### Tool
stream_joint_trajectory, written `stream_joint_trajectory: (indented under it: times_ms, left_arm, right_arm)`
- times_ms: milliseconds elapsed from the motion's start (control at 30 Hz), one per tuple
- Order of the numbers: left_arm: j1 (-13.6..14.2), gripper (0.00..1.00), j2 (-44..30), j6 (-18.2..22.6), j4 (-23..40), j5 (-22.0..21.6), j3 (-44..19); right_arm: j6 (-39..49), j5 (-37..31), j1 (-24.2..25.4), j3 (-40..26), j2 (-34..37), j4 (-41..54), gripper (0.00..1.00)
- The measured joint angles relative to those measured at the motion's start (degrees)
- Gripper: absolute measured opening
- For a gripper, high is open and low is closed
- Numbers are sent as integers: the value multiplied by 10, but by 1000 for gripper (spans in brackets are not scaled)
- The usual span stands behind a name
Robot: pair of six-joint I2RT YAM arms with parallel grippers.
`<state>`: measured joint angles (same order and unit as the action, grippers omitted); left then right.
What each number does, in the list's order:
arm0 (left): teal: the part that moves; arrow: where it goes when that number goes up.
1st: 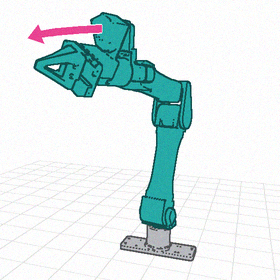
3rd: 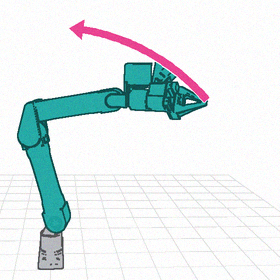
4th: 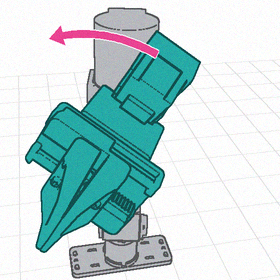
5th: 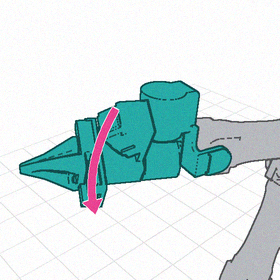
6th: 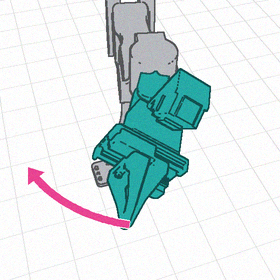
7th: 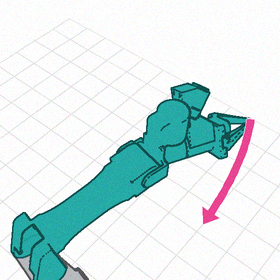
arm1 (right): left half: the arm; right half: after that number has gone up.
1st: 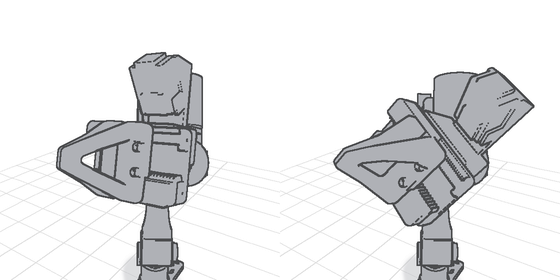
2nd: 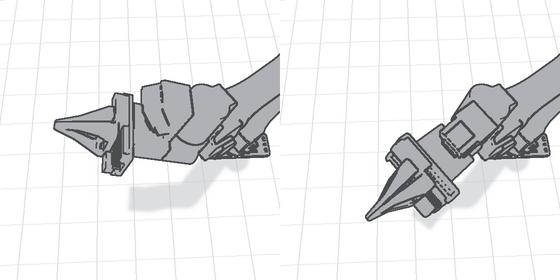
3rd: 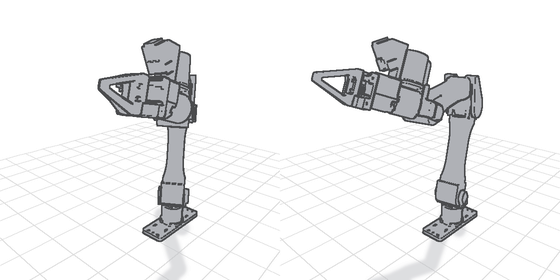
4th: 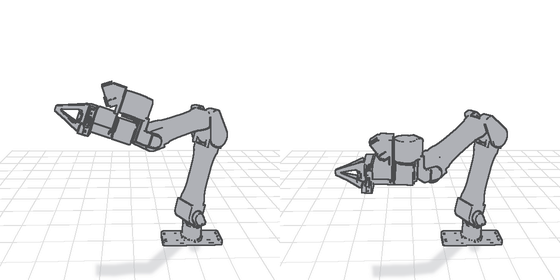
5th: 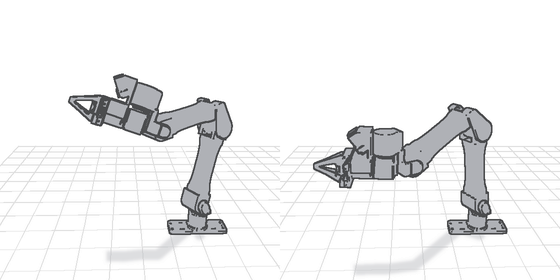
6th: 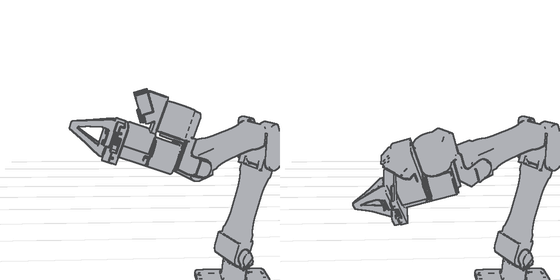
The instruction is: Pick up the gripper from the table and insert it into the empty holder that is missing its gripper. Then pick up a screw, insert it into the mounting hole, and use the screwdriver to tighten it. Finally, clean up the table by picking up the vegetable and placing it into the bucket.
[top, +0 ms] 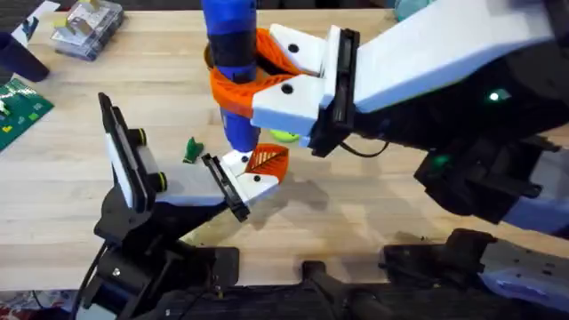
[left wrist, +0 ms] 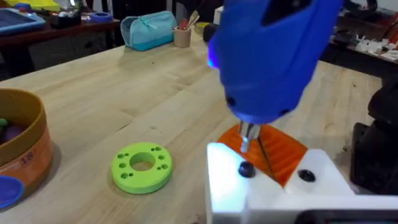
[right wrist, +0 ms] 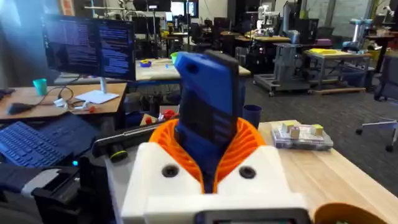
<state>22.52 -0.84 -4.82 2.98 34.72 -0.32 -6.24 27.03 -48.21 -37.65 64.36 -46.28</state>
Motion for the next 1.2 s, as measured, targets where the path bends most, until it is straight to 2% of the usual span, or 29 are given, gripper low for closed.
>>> stream_joint_trajectory:
  times_ms: [1200]
  left_arm:
    - [0,16,0,-1,0,0,0]
  right_arm:
    - [-28,0,0,0,18,-21,55]
